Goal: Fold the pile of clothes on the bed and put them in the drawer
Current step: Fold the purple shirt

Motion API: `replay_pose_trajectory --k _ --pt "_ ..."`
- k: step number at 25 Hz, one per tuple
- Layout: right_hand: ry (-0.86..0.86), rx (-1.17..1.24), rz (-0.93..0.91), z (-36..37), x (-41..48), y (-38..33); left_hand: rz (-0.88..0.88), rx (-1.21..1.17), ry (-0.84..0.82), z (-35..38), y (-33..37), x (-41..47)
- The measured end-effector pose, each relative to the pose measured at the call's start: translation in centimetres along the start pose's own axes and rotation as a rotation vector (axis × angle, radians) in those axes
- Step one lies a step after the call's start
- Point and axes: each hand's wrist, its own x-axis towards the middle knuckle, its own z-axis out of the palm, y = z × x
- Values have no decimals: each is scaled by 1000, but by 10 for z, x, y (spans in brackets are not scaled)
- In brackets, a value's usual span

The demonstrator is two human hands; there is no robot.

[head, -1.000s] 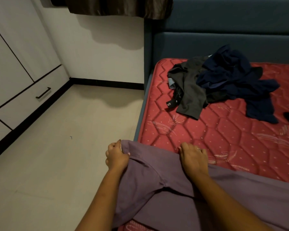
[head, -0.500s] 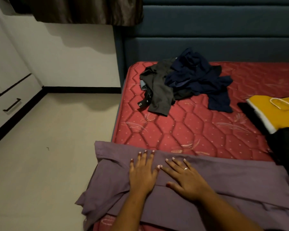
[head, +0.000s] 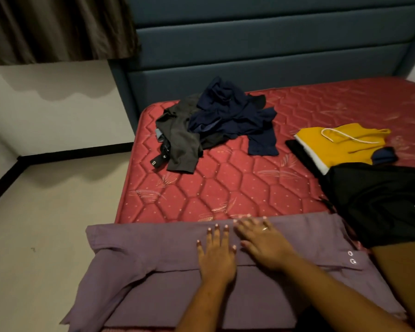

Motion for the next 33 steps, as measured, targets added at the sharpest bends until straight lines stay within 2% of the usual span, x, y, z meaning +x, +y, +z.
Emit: replay_pose_trajectory --k 1,2,5,7,9,12,15,20,22,24,27,28,29,30,33 --pt "-68 16 -75 6 1 -13 -22 8 -73 8 14 1" --pt "-120 51 -71 7 0 -14 -55 32 -66 17 17 5" --pt "-43 35 -18 12 -11 29 -59 104 18 26 23 16" --pt "-35 -4 37 14 -24 61 -11 82 -1 31 34 21" --pt "-24 -6 145 18 -39 89 41 53 -64 34 56 30" --pt "56 23 407 18 -55 118 154 62 -128 41 95 37" --pt "4 -3 565 18 -55 130 210 68 -157 54 121 42" --pt "-49 38 935 11 -42 127 240 133 -199 55 114 44" --pt "-41 34 990 4 -30 120 201 117 -200 43 100 42" --pt "99 -8 825 -3 -8 93 183 102 -163 25 78 45" --pt "107 42 387 -16 36 0 62 114 -230 -4 28 45" --pt "100 133 280 -19 51 -39 17 119 -227 -14 2 41" --pt "85 192 170 -19 65 -77 -22 122 -232 -21 -24 35" --pt "-35 283 97 -17 74 -111 -57 146 -237 -27 -52 28" --pt "-174 384 10 10 94 -170 -156 184 -199 -39 -125 3"
